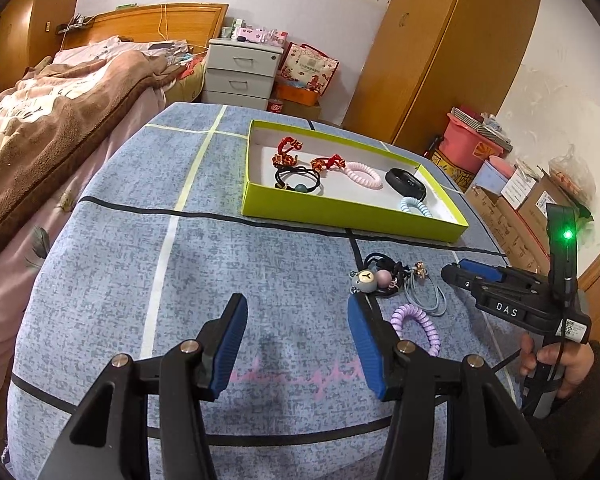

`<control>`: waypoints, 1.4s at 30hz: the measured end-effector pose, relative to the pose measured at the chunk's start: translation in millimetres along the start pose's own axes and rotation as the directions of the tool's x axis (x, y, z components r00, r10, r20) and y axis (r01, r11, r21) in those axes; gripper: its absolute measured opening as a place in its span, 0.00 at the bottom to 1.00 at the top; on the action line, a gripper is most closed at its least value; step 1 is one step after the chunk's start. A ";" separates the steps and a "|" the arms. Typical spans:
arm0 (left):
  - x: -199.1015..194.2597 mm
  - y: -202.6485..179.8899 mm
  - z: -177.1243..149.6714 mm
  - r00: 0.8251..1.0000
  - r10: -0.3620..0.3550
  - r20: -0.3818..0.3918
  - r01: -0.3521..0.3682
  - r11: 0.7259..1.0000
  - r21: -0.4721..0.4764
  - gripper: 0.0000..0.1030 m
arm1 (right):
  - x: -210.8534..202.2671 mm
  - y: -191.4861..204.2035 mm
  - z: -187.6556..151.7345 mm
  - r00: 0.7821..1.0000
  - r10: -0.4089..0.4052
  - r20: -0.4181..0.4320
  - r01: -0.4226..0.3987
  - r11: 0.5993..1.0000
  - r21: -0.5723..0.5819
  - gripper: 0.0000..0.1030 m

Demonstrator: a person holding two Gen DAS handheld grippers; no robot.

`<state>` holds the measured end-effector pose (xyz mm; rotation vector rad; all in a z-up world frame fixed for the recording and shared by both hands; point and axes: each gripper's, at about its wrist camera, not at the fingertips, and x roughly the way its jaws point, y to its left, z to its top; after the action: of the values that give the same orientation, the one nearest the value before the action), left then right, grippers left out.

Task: Organize jewelry
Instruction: 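Grasp the gold-and-black bow clip with the right gripper, then grasp the panda-face black hair tie with the left gripper while the right holds the bow clip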

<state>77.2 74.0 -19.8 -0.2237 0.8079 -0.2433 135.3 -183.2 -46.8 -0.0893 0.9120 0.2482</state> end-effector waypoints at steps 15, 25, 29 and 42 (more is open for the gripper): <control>9.1 -6.8 -1.0 0.999 -0.018 -0.032 0.018 1.000 0.006 0.53 | -5.7 -3.4 -4.5 1.000 -0.007 0.017 0.007 1.000 0.018 0.26; 20.7 -25.5 5.4 0.997 -0.050 -0.054 0.052 0.998 0.046 0.53 | -14.6 -11.4 -4.9 0.999 0.018 0.049 -0.021 0.998 0.058 0.26; 27.7 -38.0 9.3 0.998 -0.039 -0.058 0.044 0.996 0.082 0.53 | -17.3 -15.0 -5.3 0.998 0.029 0.056 -0.033 0.997 0.072 0.26; 42.4 -61.8 17.9 0.998 0.057 -0.038 -0.049 0.982 0.183 0.53 | -22.9 -19.2 -6.1 0.996 0.047 0.070 -0.053 0.995 0.085 0.26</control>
<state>110.6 4.6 -19.0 -0.0248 0.8284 -0.2711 122.0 -206.8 -32.9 0.0222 0.8572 0.2560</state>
